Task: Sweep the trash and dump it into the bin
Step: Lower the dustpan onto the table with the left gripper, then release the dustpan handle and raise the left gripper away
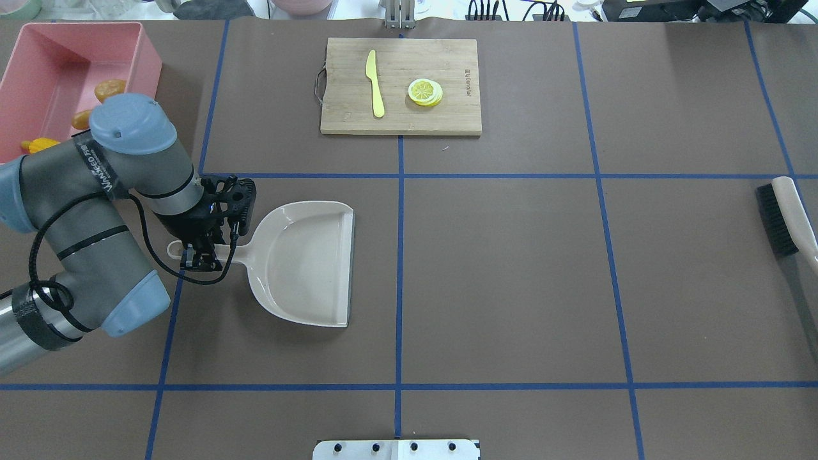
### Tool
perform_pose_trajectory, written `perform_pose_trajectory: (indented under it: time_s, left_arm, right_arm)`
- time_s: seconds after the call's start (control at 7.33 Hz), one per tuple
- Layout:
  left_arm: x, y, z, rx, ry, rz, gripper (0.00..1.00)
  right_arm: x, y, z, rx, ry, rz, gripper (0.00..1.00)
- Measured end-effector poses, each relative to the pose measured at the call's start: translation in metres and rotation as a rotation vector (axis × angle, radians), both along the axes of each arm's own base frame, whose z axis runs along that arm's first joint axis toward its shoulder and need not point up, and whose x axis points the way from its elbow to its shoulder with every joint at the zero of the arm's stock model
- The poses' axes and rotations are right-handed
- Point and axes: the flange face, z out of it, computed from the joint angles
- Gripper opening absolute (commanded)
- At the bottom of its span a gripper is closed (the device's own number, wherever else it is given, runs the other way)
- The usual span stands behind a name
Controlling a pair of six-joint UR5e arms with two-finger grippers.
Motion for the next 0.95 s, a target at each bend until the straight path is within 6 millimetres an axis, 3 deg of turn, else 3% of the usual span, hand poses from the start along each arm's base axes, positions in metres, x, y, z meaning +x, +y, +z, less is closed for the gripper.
perform_pose_trajectory:
  time_s: [0.41, 0.68, 0.95]
  left_arm:
    - [-0.005, 0.002, -0.003, 0.007, 0.009, 0.001, 0.98]
    - [-0.021, 0.004, -0.017, 0.025, 0.028, -0.012, 0.98]
    - [-0.069, -0.016, -0.031, 0.014, 0.020, -0.094, 0.97]
  right_arm:
    - [0.000, -0.001, -0.001, 0.002, 0.000, 0.000, 1.00]
    - [0.000, -0.001, -0.001, 0.003, 0.000, 0.000, 1.00]
    - [0.000, -0.002, -0.001, 0.003, 0.001, 0.000, 1.00]
